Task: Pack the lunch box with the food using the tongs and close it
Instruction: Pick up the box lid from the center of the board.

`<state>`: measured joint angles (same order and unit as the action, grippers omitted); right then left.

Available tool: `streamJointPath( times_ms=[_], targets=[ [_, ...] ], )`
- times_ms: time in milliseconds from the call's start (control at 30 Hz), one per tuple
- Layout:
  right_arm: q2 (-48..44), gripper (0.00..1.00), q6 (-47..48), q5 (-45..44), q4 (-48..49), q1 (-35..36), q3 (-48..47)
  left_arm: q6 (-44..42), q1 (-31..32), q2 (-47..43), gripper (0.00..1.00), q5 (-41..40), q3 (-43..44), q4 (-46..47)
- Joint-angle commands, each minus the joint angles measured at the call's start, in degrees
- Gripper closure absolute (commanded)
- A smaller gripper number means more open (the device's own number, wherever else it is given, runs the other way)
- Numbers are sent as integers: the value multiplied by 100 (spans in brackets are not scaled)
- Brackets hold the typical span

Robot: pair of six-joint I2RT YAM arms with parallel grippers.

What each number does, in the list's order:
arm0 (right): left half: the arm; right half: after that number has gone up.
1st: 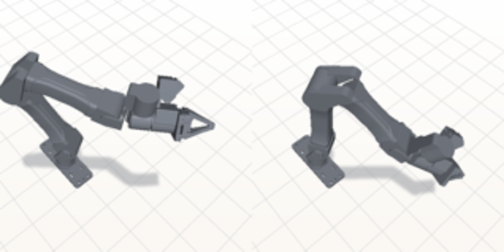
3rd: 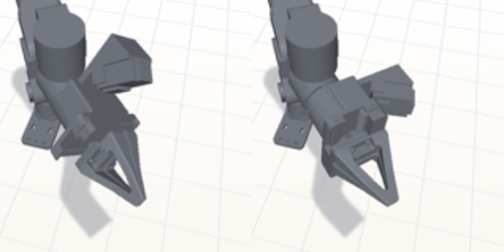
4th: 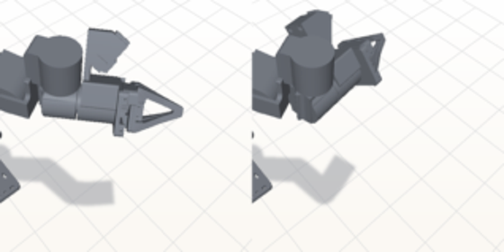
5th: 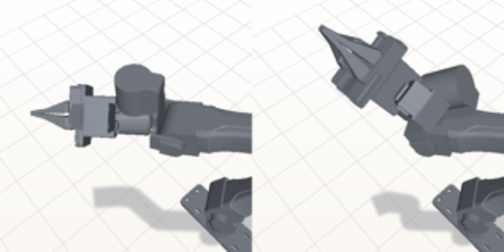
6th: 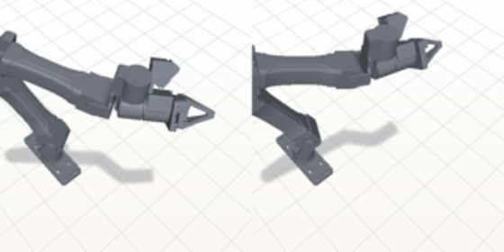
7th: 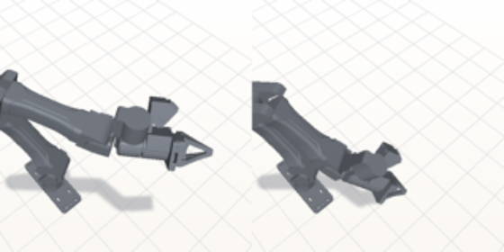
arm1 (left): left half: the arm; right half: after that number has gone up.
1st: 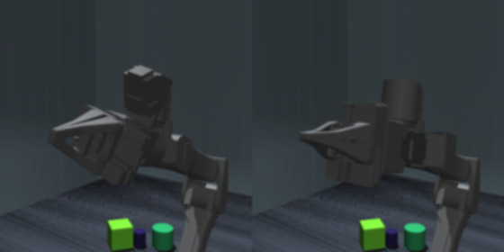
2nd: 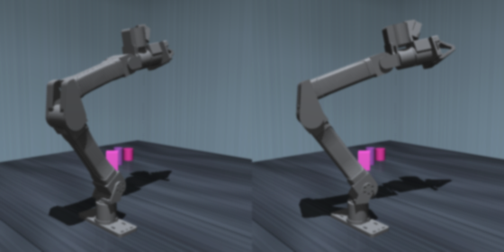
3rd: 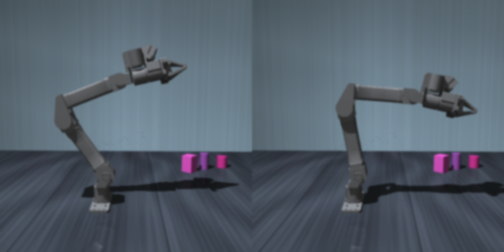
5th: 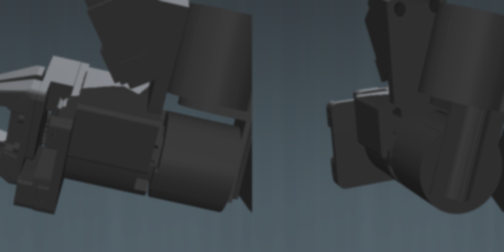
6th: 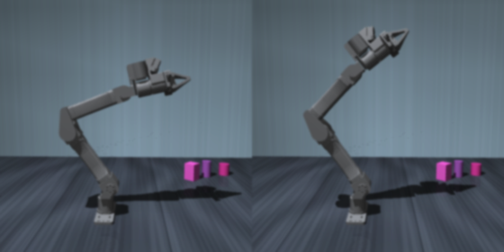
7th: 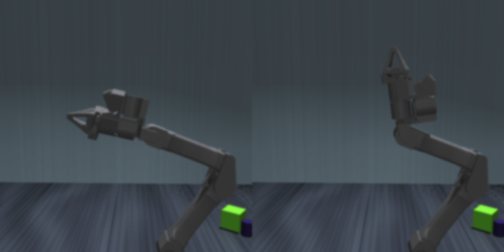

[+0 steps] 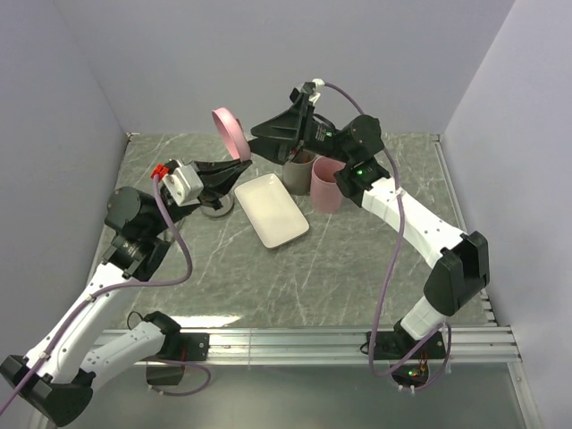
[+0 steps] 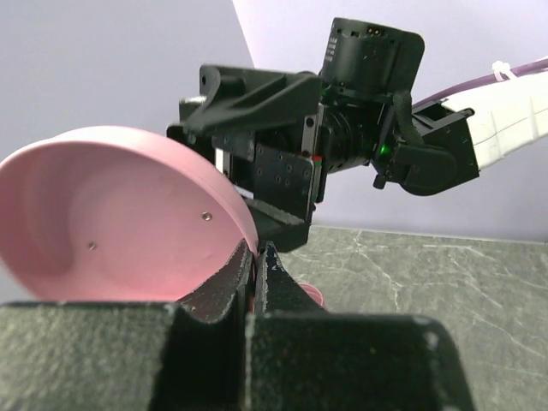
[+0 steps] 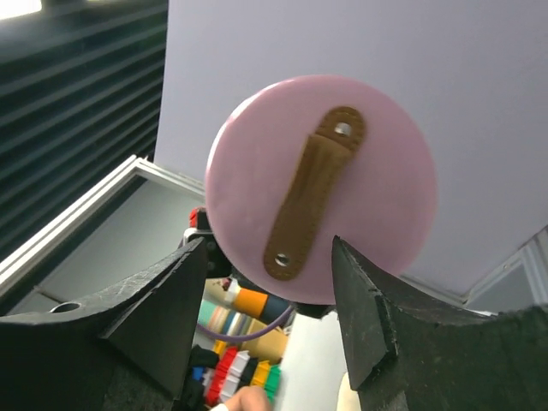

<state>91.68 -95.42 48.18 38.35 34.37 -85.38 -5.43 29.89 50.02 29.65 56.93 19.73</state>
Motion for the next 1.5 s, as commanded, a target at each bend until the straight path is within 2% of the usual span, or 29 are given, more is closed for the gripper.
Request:
streamJointPath(
  times_ms=[0,233,400,533,633,833,900,933,1033,1167,1467],
  targets=[
    [8,33,-135,-151,-38,105,66,-213,26,-124,100,217,231,67],
    [34,38,-241,-125,340,228,-4,-406,26,-133,100,559,161,-48],
    [122,39,137,-90,156,298,-171,-485,26,-89,100,928,161,-171],
    [166,39,742,-55,-615,351,-460,-617,34,-54,100,1165,196,-355],
    [184,43,1112,-46,-864,395,-567,-652,43,-27,100,1201,222,-434],
    [105,62,1807,15,-1347,448,-813,-705,43,-19,100,1271,214,-540],
    [70,73,1895,59,-1313,457,-822,-731,52,-19,100,1289,240,-566],
    [61,86,1904,94,-1225,465,-831,-723,52,-10,100,1280,249,-575],
    [17,100,2096,165,-1363,465,-918,-661,52,-10,100,1227,258,-566],
    [-62,100,2528,174,-1725,387,-1015,-503,52,-19,100,1122,258,-523],
    [-141,100,2230,112,-1532,-193,-866,287,-1,16,100,858,231,-163]
  ],
)
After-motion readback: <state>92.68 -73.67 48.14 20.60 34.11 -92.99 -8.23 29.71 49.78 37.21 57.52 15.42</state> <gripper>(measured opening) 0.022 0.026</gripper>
